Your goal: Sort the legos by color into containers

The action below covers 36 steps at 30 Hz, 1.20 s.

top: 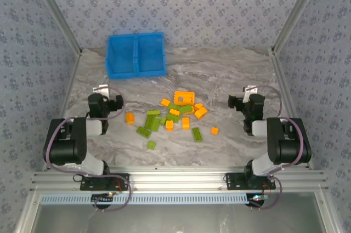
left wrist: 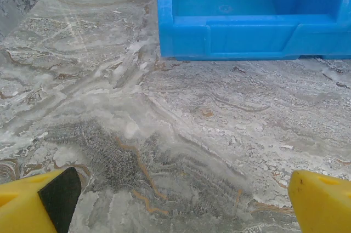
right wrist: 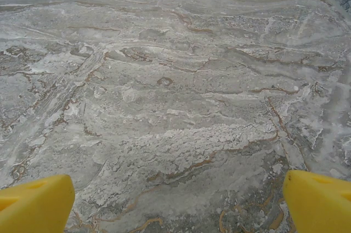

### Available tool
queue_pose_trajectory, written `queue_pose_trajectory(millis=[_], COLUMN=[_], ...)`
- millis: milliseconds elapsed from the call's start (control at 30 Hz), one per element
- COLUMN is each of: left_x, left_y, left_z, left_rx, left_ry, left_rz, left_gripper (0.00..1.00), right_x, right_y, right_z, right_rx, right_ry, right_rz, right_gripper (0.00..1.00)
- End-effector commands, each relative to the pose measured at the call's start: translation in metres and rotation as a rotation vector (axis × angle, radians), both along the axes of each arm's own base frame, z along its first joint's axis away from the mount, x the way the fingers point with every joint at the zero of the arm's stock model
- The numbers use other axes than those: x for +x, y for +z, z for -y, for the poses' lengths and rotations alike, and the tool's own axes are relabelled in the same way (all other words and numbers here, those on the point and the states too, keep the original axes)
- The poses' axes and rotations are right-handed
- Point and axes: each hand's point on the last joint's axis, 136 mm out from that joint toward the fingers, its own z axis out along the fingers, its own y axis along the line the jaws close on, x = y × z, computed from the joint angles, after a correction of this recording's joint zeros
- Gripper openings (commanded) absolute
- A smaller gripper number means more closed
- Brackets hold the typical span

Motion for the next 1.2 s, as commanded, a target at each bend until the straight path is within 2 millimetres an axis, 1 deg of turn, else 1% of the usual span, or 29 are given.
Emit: queue_pose_trajectory(millis=[0,400,500,533,600,667,733,767,833,900,933,967,1033,1067,1100,1167], left_x=[0.005,0.005,0.005,0.005,0.005,0.005,0.006,0.007,0.008,0.005,0.000,-0.006,-0.020,-0.029,-0.037,-0.051], left_y=[0.008,0.008,0.008,0.008,0.008,0.008,0.010,0.013,0.023,0.040,0.049,0.057,0.069,0.071,0.074,0.074], left_z=[0.003,0.003,0.004,0.004,0.003,0.003,0.002,0.001,-0.003,-0.006,-0.010,-0.017,-0.030,-0.033,-0.034,-0.018], left_rx=[-0.011,-0.012,-0.012,-0.013,-0.013,-0.012,-0.011,-0.011,-0.011,-0.005,-0.011,-0.027,-0.095,-0.161,-0.217,-0.302], left_ry=[-0.012,-0.012,-0.013,-0.012,-0.012,-0.013,-0.004,0.004,0.028,0.060,0.105,0.164,0.306,0.382,0.430,0.448], left_rz=[0.038,0.039,0.038,0.039,0.037,0.039,0.029,0.020,-0.011,-0.019,-0.021,-0.034,-0.086,-0.133,-0.179,-0.295], left_gripper=[0.99,0.99,0.99,0.99,0.99,0.99,0.99,0.99,0.99,0.99,0.99,0.99,0.99,0.99,0.99,0.99], right_x=[0.004,0.004,0.005,0.005,0.002,-0.002,-0.008,-0.012,-0.022,-0.030,-0.035,-0.040,-0.045,-0.047,-0.053,-0.058], right_y=[0.006,0.005,0.006,0.009,0.027,0.053,0.074,0.083,0.096,0.110,0.116,0.119,0.131,0.138,0.139,0.146], right_z=[0.000,0.002,0.001,0.002,-0.001,0.000,0.002,0.006,0.011,0.015,0.013,0.005,-0.020,-0.031,-0.043,-0.071], right_rx=[-0.014,-0.004,-0.004,-0.002,-0.010,0.064,0.139,0.175,0.260,0.368,0.414,0.442,0.492,0.525,0.556,0.591], right_ry=[0.008,0.010,0.011,0.010,0.013,-0.025,-0.075,-0.128,-0.239,-0.372,-0.411,-0.397,-0.301,-0.259,-0.213,-0.109], right_rz=[0.015,0.014,0.016,0.028,-0.005,-0.061,-0.082,-0.104,-0.160,-0.201,-0.228,-0.276,-0.333,-0.351,-0.387,-0.419], right_gripper=[1.00,1.00,1.00,1.00,1.00,1.00,1.00,1.00,1.00,1.00,1.00,1.00,1.00,1.00,1.00,1.00])
